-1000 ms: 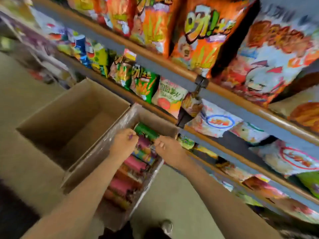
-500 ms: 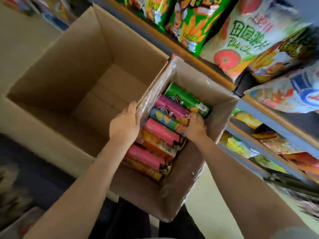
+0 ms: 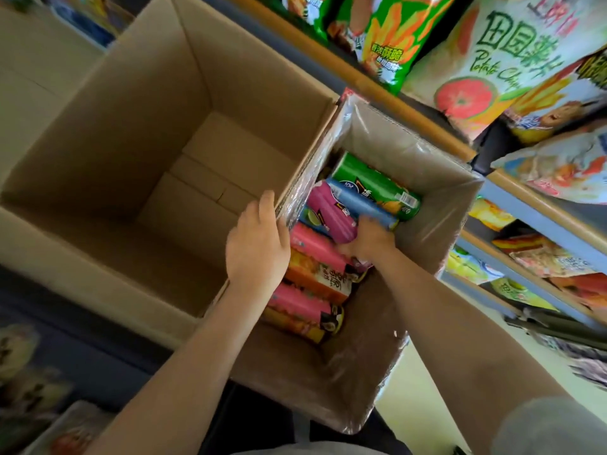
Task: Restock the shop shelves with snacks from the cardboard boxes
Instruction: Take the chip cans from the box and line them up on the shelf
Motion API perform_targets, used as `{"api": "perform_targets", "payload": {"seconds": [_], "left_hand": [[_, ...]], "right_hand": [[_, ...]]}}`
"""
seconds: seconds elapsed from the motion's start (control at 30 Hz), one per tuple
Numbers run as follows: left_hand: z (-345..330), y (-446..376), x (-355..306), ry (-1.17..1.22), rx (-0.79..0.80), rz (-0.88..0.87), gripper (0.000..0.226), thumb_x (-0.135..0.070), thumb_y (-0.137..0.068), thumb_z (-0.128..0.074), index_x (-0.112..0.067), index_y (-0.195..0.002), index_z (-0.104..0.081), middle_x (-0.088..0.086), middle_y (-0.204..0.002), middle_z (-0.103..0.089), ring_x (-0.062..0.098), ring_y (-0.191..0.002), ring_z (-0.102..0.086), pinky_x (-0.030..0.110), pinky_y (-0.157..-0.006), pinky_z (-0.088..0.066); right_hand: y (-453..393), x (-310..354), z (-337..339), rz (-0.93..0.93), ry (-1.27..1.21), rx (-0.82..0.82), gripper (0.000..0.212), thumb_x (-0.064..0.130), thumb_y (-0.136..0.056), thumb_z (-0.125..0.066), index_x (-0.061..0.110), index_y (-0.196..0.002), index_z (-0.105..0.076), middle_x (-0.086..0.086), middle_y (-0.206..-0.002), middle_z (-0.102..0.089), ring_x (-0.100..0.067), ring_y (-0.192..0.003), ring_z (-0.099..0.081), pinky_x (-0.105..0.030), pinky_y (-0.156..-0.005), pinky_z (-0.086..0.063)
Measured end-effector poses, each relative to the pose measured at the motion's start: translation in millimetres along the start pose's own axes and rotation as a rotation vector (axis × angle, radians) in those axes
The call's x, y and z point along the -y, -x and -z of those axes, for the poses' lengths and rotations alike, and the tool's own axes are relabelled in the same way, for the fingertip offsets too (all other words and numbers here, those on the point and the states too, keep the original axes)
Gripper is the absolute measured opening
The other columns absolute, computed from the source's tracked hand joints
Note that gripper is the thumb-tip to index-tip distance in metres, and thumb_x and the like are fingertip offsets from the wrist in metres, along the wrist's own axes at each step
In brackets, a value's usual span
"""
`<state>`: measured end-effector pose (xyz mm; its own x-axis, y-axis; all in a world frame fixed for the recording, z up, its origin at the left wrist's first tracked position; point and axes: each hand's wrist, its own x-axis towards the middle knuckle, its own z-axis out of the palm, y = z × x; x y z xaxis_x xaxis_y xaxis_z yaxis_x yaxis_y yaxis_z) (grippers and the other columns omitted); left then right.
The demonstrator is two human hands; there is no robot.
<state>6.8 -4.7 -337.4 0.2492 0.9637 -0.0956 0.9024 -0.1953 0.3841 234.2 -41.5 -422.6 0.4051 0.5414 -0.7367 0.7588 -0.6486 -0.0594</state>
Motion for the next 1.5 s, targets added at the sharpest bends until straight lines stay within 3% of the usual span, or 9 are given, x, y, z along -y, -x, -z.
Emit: {"api": "perform_targets", "payload": {"seconds": [0.1,0.17,0.37,0.53,0.63,1.03,1.23,1.4,1.5], "left_hand": [[8,10,-15,0.273,-0.199,-0.242,0.038,-0.010,-0.086,-0.062,-0.003,-0.123,-0.058,0.013,-0.114,-0.060,0.021,-0.105,-0.053,0.031,-0.090,-0.043],[11,18,-33,0.483,-0.056,-0.326,0.024,-0.012,-0.088,-0.059,-0.007,-0.111,-0.065,0.003,-0.100,-0.062,0.015,-0.091,-0.057,0.028,-0.083,-0.049],[-27,-12,-69,1.247,0.759,0.831,0.063,-0.059,-0.080,-0.069,-0.023,-0.131,-0.058,0.006,-0.116,-0.071,0.024,-0.100,-0.070,0.045,-0.092,-0.056],[-52,-22,-67,1.403,0.717,0.912,0.064,-0.036,-0.080,-0.080,-0.024,-0.136,-0.051,0.010,-0.106,-0.074,0.027,-0.082,-0.074,0.038,-0.069,-0.059],[-60,-21,-67,1.331,0.712,0.924,0.060,-0.034,-0.081,-0.079,-0.023,-0.133,-0.052,0.009,-0.104,-0.072,0.024,-0.077,-0.073,0.030,-0.058,-0.056],[-82,-5,-50,1.221,0.720,0.980,0.037,-0.042,-0.078,-0.080,-0.031,-0.104,-0.056,0.012,-0.104,-0.073,0.033,-0.094,-0.072,0.048,-0.089,-0.057],[-66,4,-48,1.231,0.699,0.900,0.043,-0.043,-0.078,-0.080,-0.034,-0.114,-0.058,0.008,-0.105,-0.074,0.028,-0.091,-0.073,0.043,-0.083,-0.059],[-13,8,-71,1.339,0.794,0.835,0.039,-0.048,-0.083,-0.073,-0.034,-0.117,-0.060,0.008,-0.107,-0.076,0.031,-0.095,-0.074,0.051,-0.092,-0.056],[36,3,-98,1.390,0.763,0.757,0.041,-0.047,-0.091,-0.063,-0.023,-0.124,-0.059,0.013,-0.110,-0.074,0.027,-0.088,-0.073,0.037,-0.078,-0.060]], "right_hand": [[15,1,-8,-0.028,-0.417,0.117,0.045,0.045,-0.075,-0.079,0.019,-0.111,-0.068,-0.005,-0.110,-0.069,-0.022,-0.100,-0.064,-0.032,-0.084,-0.051],[31,4,-9,-0.063,-0.715,0.173,0.038,0.040,-0.078,-0.079,0.020,-0.108,-0.069,-0.005,-0.106,-0.072,-0.022,-0.093,-0.069,-0.037,-0.087,-0.056],[77,-2,26,0.047,-1.053,0.299,0.037,0.043,-0.095,-0.061,0.023,-0.126,-0.059,-0.004,-0.113,-0.073,-0.021,-0.101,-0.071,-0.037,-0.090,-0.057],[54,-22,62,0.031,-0.725,0.057,0.039,0.049,-0.100,-0.047,0.021,-0.099,-0.074,-0.002,-0.103,-0.072,-0.025,-0.104,-0.067,-0.043,-0.095,-0.053],[10,-29,71,-0.017,-0.484,-0.160,0.038,0.034,-0.096,-0.057,0.016,-0.128,-0.060,-0.009,-0.122,-0.062,-0.030,-0.111,-0.060,-0.034,-0.088,-0.048],[-49,-25,43,0.042,0.275,-0.218,0.088,0.050,-0.070,-0.083,0.015,-0.137,-0.038,-0.019,-0.142,-0.032,-0.038,-0.133,-0.032,-0.050,-0.105,-0.036],[-10,-10,42,-0.072,-0.471,-0.075,0.073,0.042,-0.077,-0.079,0.007,-0.128,-0.039,-0.005,-0.113,-0.055,-0.021,-0.098,-0.055,-0.031,-0.078,-0.044],[85,-18,86,-0.184,-1.307,0.272,0.045,0.042,-0.088,-0.068,0.014,-0.123,-0.063,-0.012,-0.095,-0.075,-0.027,-0.076,-0.073,-0.036,-0.071,-0.060],[150,-36,117,-0.124,-1.533,0.274,0.036,0.043,-0.093,-0.057,0.011,-0.106,-0.068,-0.013,-0.087,-0.075,-0.027,-0.073,-0.072,-0.039,-0.073,-0.059]]}}
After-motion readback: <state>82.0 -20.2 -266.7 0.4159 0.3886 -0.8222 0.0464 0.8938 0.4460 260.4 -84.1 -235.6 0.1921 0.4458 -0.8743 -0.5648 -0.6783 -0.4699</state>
